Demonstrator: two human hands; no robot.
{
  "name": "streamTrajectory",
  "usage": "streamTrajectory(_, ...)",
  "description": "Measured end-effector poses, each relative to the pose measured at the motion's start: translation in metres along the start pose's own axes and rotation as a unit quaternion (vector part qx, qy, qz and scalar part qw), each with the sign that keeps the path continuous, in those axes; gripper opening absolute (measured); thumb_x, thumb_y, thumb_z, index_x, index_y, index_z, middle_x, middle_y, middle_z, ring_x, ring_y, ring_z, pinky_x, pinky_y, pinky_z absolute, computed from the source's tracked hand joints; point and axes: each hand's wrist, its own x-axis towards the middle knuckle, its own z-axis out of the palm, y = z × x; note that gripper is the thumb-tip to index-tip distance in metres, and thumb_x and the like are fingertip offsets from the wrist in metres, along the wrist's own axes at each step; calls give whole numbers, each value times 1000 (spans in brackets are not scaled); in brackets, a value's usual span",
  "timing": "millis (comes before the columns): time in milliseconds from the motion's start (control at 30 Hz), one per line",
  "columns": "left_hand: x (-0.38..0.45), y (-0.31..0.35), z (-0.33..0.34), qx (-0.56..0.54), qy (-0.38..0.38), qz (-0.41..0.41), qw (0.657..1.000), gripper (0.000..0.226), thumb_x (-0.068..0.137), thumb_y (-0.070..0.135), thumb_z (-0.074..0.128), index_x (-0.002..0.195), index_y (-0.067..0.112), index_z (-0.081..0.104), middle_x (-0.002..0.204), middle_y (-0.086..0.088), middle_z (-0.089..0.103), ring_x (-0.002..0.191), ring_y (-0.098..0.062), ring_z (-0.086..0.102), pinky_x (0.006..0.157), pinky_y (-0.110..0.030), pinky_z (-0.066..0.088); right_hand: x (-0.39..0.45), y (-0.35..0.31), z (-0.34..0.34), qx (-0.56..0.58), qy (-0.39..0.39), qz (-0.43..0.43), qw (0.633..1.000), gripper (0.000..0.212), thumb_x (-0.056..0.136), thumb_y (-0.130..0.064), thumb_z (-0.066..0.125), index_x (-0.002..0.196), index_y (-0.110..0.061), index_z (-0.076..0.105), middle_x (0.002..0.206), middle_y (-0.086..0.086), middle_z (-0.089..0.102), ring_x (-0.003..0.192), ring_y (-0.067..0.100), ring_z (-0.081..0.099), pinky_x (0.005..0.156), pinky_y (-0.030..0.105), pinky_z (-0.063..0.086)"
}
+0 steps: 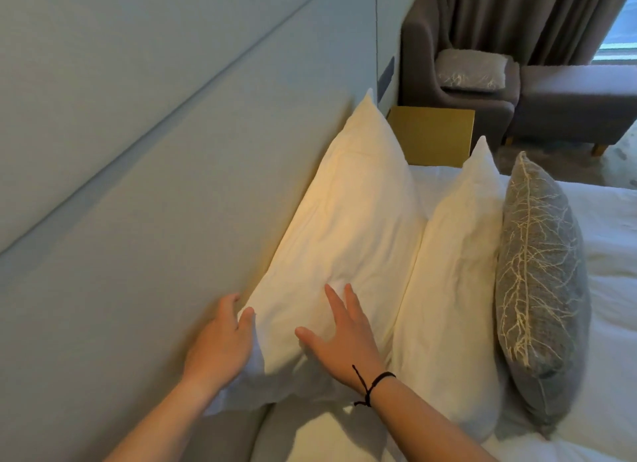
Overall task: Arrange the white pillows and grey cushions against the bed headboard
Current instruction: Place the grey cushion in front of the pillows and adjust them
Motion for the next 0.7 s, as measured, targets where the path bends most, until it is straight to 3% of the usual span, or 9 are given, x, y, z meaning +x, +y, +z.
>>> streamTrajectory(167,-32,-26,-5,-78,-13,-34,996,19,100,34,44,112,23,52,114,-7,65,101,-27,59,82,-35,45,-30,-8,10,-14,-21,-39,999,97,66,-92,40,147,-51,3,162,-8,-9,149,16,1,119,43,17)
streamTrajectory(267,-45,-34,-11,-185,-13,-58,981,16,96,35,53,98,19,57,96,-5,66,84,-22,63,73,-36,51,-42,-13,12,-23,-34,-47,998,97,68,-88,45,148,-49,5,162,-8,-9,149,17,3,119,43,19)
streamTrajectory(333,-53,-35,-15,-302,-21,-102,948,22,95,37,57,88,16,61,86,-5,68,74,-20,63,66,-33,49,-48,-13,11,-26,-36,-48,998,98,68,-87,47,148,-48,7,162,-7,-8,149,18,6,119,42,20)
streamTrajectory(433,-60,-36,-18,-443,-59,-150,882,29,97,35,57,81,12,62,76,-9,67,70,-23,64,67,-34,49,-51,-15,12,-19,-40,-45,998,100,65,-89,47,148,-49,7,163,-7,-5,148,20,9,118,42,22)
streamTrajectory(567,-66,-39,-22,-501,-112,-182,839,24,91,22,66,111,10,61,90,-16,70,74,-30,67,58,-36,53,-55,-19,18,-1,-47,-43,998,101,64,-91,46,147,-51,6,163,-7,-3,148,20,11,117,40,23)
streamTrajectory(633,-67,-41,-26,-538,-134,-185,811,34,87,10,68,118,16,54,89,-17,68,58,-25,61,43,-29,45,-57,-20,19,11,-48,-41,998,101,64,-90,47,147,-50,7,163,-6,-2,148,19,11,116,39,22)
streamTrajectory(700,-69,-43,-29,-550,-155,-159,805,43,85,2,67,120,22,51,78,-17,66,48,-19,50,35,-23,31,-58,-22,19,24,-50,-38,998,102,63,-89,48,148,-49,8,163,-6,-1,148,18,9,116,38,21)
